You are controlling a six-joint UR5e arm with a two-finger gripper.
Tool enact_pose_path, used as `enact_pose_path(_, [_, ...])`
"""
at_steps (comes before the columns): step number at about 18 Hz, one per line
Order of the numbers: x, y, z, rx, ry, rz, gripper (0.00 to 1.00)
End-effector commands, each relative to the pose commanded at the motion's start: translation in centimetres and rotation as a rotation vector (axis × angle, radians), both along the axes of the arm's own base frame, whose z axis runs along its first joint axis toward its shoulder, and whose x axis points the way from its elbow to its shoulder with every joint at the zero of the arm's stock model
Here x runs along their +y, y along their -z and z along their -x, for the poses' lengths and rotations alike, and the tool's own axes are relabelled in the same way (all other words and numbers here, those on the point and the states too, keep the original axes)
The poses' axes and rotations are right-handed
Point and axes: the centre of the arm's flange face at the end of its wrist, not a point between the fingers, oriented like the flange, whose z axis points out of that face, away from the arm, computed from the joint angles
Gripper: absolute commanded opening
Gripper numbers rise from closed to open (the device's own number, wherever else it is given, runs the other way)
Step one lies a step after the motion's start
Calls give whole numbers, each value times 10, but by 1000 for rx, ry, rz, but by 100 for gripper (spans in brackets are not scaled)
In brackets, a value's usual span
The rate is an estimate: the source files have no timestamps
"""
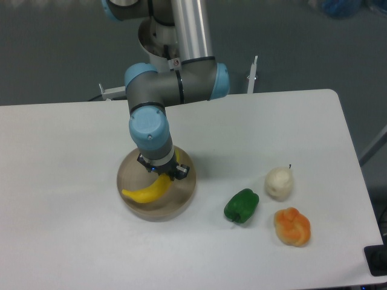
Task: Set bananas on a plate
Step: 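Lower the banana onto the plate and open the gripper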
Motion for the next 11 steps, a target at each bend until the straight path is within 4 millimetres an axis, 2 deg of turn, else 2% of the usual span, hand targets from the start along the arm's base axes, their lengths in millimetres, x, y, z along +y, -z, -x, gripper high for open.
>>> enact_pose_path(11, [0, 6, -1, -1, 11, 9, 31])
